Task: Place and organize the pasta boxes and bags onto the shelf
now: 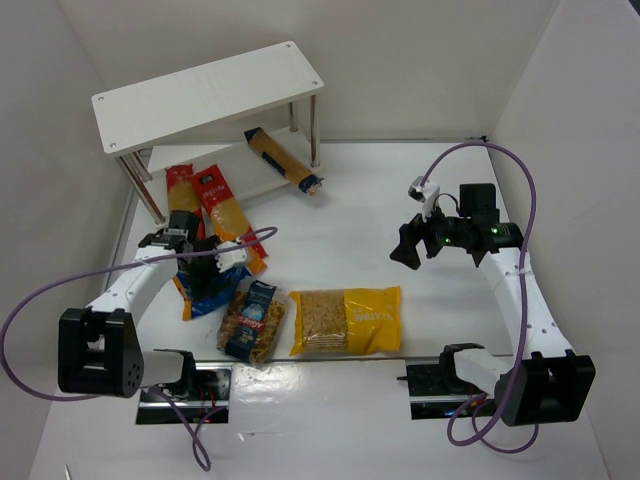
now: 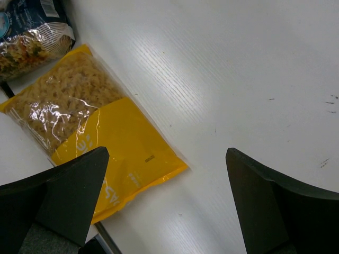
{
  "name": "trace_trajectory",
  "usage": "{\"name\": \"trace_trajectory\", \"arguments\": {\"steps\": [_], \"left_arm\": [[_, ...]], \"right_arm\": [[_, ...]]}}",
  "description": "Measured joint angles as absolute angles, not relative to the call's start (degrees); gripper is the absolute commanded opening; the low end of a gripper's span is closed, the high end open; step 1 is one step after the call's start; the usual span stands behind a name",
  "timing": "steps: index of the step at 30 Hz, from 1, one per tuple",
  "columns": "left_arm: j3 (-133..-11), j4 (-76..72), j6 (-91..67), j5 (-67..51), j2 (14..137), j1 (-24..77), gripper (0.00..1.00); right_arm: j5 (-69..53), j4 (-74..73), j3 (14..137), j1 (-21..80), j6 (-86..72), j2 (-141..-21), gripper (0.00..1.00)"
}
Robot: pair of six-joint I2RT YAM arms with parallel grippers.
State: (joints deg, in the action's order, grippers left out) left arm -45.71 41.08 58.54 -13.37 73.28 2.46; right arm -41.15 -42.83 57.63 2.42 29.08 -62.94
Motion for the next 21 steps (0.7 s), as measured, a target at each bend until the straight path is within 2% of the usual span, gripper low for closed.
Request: {"name": "trace_trajectory", "arguments": {"steps": [1, 2, 9, 13, 16, 21], "left_arm": [[-45.71, 40.80, 58.41, -13.37, 73.73, 2.59, 0.71], [-45.76, 40.42, 58.33, -13.47, 74.24, 2.70, 0.01], [-49.78, 42.30, 55.77, -16.95, 76.36, 3.40, 0.00], [-51.68, 44.38, 51.20, -19.79, 67.31, 3.60, 0.00], [-58.78, 47.00, 46.70, -22.52, 59.31, 3.62, 0.00], [-68.42, 45.25, 39.24, -29.36, 52.77, 3.62, 0.00]], "right_arm": [[-41.15, -42.83, 57.63, 2.42, 29.08, -62.94, 1.00], [-41.15, -42.83, 57.63, 2.44, 29.06, -62.92, 1.00], [-41.15, -42.83, 57.63, 2.44, 29.06, -62.89, 1.00], [-41.04, -42.72, 57.52, 2.46, 29.08, -62.54, 1.00], [-40.80, -42.65, 57.19, 2.48, 29.06, -62.04, 1.00], [-40.66, -42.61, 56.95, 2.48, 29.04, -61.93, 1.00]]}}
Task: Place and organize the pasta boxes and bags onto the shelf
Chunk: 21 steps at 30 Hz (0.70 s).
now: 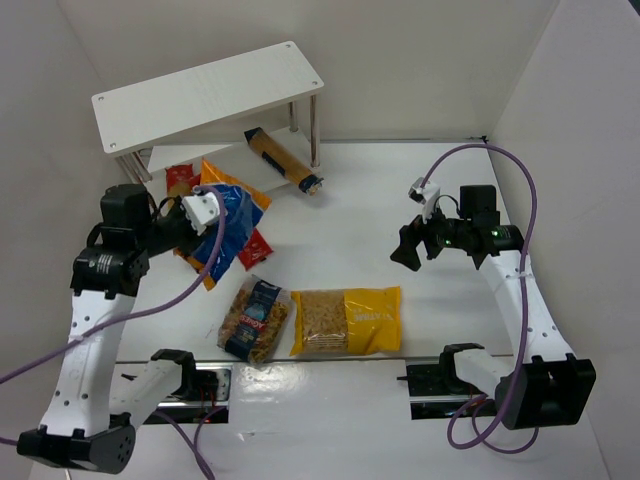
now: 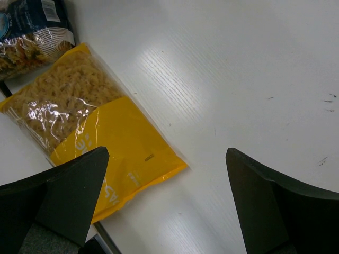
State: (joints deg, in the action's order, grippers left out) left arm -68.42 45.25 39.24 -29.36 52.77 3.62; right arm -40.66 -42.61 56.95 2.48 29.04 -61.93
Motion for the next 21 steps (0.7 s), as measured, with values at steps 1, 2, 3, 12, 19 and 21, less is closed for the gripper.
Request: {"name": "trace_trajectory", "arguments": {"steps": [1, 2, 3, 12, 19, 21], "left_arm": [[-68.79, 44.47, 38.02, -30.65, 51.96, 3.64, 0.00], [-68.84, 44.01, 36.53, -31.90, 51.09, 3.64, 0.00], [-68.82, 44.10, 35.31, -32.73, 50.68, 3.70, 0.00], [-71.61, 45.28, 24.75, -34.30, 50.68, 3.31, 0.00], [-81.87, 37.19, 14.41, -31.92, 52.58, 2.31, 0.00], [-84.53, 34.13, 11.44, -30.09, 53.80, 1.67, 0.00]], "right_arm": [[-40.66, -42.61, 56.95, 2.48, 29.04, -61.93, 1.00], [-40.64, -42.61, 56.93, 2.48, 29.04, -61.87, 1.00], [-40.58, -42.61, 56.93, 2.48, 29.04, -61.82, 1.00], [-39.44, -42.57, 56.64, 2.48, 29.04, -61.32, 1.00], [-38.76, -42.52, 56.64, 2.50, 28.99, -61.39, 1.00], [-38.68, -42.52, 56.64, 2.50, 28.99, -61.39, 1.00]]}}
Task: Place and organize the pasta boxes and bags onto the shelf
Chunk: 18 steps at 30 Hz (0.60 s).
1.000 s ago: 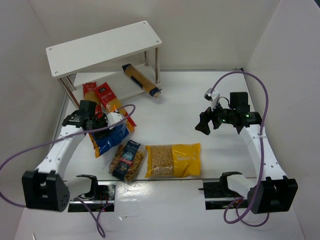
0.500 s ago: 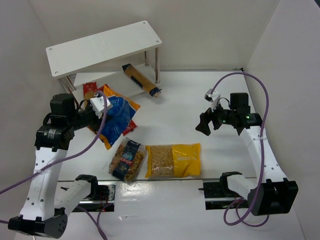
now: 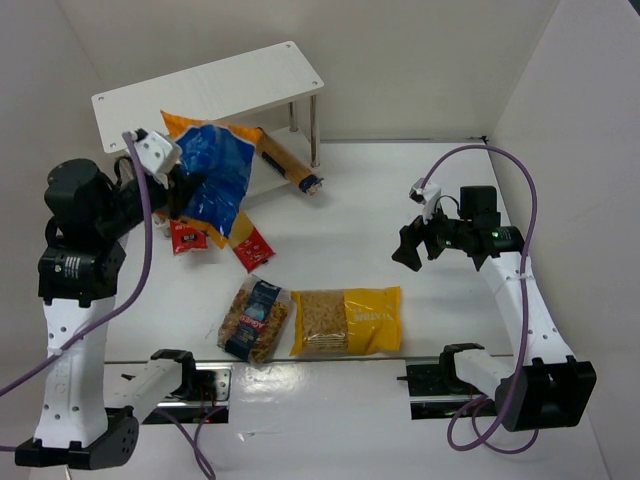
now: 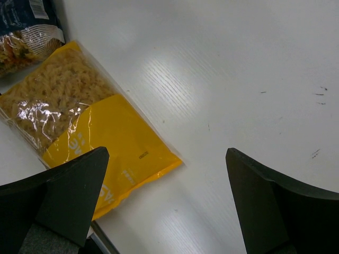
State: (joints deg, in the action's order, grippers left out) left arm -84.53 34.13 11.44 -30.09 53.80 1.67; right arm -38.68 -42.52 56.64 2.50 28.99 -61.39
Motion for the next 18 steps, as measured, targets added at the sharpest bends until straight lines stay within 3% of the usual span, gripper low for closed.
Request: {"name": "trace_trajectory", "arguments": {"steps": [18], "left_arm": [[-91.53, 21.26, -2.46, -14.20, 68.34, -9.30, 0.00]], "right_arm": [[-38.15, -42.46, 56.62, 2.48, 28.99, -62.59, 1.00]]}}
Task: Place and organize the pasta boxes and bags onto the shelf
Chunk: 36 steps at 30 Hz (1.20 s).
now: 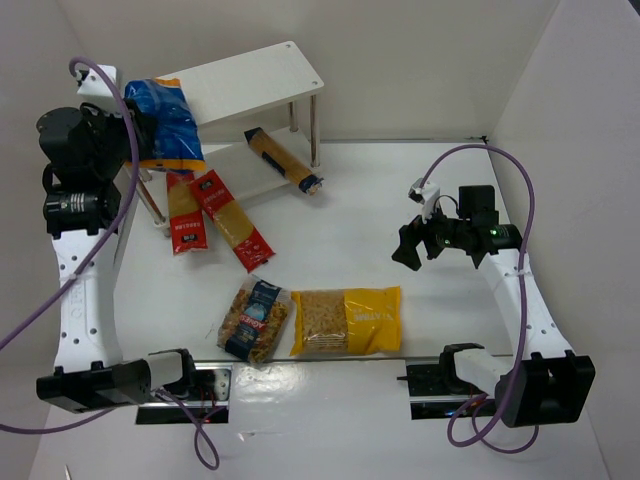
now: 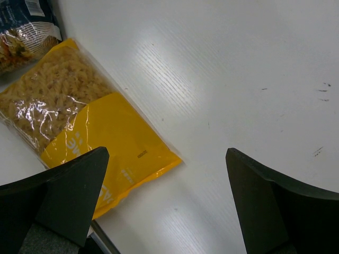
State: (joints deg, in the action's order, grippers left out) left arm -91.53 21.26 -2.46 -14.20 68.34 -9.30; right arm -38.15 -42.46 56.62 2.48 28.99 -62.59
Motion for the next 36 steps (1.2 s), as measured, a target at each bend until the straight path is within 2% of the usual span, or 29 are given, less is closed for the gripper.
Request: {"name": "trace_trajectory", "arguments": {"steps": [12, 24, 31, 36], "left_arm": [[-98.65, 16.14, -9.13, -14.63, 77.67, -15.05, 0.00], [-100.66, 10.76, -13.67, -17.76, 85.43, -18.28, 0.00], [-99.66, 8.23, -15.64, -18.02, 85.82, -18.61, 0.00], [-94.37, 1.04, -17.58, -17.89, 85.38, -18.63, 0.00]], "right_arm": [[-37.85, -42.46, 56.62, 2.50, 29.02, -62.94, 1.00], [-37.67, -42.46, 56.62, 2.50, 29.06, -63.53, 1.00], [-37.67, -42.46, 56.62, 2.50, 29.08, -64.18, 1.00], [-37.67, -42.48, 56.62, 2.50, 29.06, -64.62, 1.00]]}}
